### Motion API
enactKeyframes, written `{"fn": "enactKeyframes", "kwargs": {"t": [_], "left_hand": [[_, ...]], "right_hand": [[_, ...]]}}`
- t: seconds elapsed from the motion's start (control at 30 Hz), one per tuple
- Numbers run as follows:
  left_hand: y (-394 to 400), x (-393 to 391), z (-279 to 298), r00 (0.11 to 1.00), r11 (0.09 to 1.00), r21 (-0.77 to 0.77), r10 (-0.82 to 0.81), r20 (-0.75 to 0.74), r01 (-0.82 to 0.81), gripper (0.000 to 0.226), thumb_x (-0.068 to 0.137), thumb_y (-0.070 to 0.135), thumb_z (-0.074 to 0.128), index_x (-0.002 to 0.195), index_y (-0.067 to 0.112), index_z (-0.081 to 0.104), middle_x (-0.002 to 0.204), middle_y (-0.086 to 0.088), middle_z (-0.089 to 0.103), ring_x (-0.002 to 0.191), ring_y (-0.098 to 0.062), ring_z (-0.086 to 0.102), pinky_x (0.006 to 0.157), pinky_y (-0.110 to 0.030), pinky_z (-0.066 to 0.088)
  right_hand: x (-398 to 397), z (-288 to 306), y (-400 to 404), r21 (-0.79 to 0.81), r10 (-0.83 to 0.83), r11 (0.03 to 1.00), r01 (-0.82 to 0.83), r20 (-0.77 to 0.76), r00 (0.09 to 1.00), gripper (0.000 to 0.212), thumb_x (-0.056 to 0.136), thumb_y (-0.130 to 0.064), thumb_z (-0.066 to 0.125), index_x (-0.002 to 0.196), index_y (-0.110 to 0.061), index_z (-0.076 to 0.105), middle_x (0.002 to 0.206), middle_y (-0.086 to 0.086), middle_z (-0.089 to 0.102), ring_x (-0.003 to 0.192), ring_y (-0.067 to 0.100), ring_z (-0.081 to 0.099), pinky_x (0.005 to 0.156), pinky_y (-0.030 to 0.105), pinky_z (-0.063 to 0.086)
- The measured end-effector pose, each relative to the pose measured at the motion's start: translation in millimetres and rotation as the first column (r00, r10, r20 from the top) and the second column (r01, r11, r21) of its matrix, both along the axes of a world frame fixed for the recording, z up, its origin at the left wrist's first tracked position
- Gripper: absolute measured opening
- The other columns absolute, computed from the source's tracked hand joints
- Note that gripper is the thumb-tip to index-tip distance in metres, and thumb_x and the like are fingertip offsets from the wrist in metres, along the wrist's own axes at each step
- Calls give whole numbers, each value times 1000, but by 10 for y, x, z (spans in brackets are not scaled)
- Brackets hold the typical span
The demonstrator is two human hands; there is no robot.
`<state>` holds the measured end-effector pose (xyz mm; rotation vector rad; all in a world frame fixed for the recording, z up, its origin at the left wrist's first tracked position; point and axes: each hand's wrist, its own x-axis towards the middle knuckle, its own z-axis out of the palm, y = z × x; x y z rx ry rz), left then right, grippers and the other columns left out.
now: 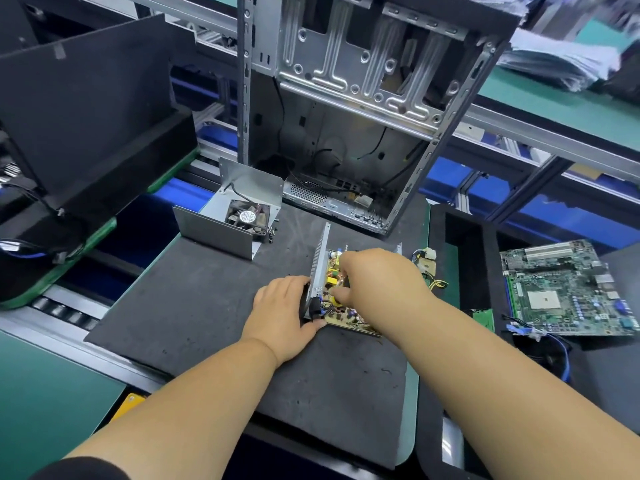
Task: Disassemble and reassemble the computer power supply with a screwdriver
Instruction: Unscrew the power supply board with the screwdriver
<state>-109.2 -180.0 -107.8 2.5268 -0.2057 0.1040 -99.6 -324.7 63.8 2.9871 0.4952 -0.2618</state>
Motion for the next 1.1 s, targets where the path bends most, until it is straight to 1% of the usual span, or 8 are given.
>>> {"fn": "enactKeyframes", "kwargs": {"t": [0.17,0.33,0.43,0.53,0.67,0.8,0.97,1.1], "left_hand": [[-4,-11,16,1000,1000,-7,1,-6,-1,67,74,59,68,131,33,44,122,12,51,120,-16,43,106,-34,30],[0,-7,21,1000,1000,-8,-2,-1,2,66,74,59,68,130,33,45,120,12,51,118,-15,43,104,-33,31],[3,-7,11,1000,1000,-13,-5,-2,5,68,74,61,67,132,34,43,123,13,50,120,-14,42,105,-33,30],[3,-1,2,1000,1000,-5,-7,-7,7,68,74,62,66,132,34,43,123,13,50,120,-14,42,105,-32,29],[7,-13,1,1000,1000,-12,0,3,0,65,74,58,68,129,33,44,120,13,50,119,-14,43,104,-32,29],[3,-10,5,1000,1000,5,-3,3,3,65,75,59,67,129,31,44,119,12,50,118,-15,43,103,-32,29],[8,-6,3,1000,1000,-6,-10,-9,10,65,74,60,66,129,33,44,119,14,50,118,-14,43,104,-32,30],[8,1,-1,1000,1000,-9,-6,-4,6,66,73,60,67,129,33,45,118,13,51,116,-14,44,103,-32,31]], "right_hand": [[-5,-106,70,-117,-41,992,54,108,993,24,98,-32,44,77,-20,48,62,-4,39,54,21,40,46,24,20],[-30,-32,-18,110,0,994,0,2,1000,17,92,-27,48,95,-18,34,85,0,43,75,27,46,57,34,27],[-43,12,-62,164,20,986,-9,-63,998,14,93,-27,57,100,-17,48,102,4,53,86,27,56,67,35,42],[-10,5,-44,51,5,999,-4,-34,999,28,93,-41,60,97,-15,55,88,2,55,81,25,55,60,32,39],[-1,-83,9,-71,-51,996,57,85,995,41,98,-47,44,70,-17,43,63,-2,40,63,23,46,46,26,21],[-63,-142,55,-34,-101,994,107,134,986,44,100,-53,30,76,-20,47,65,-3,42,67,24,48,47,26,20],[-146,-60,22,161,-62,986,47,87,994,15,92,-32,45,93,-18,38,85,-2,40,74,24,42,50,32,19],[-150,-26,-20,139,28,989,-40,84,996,19,98,-34,49,99,-17,40,85,-1,48,73,24,44,54,33,28]]}}
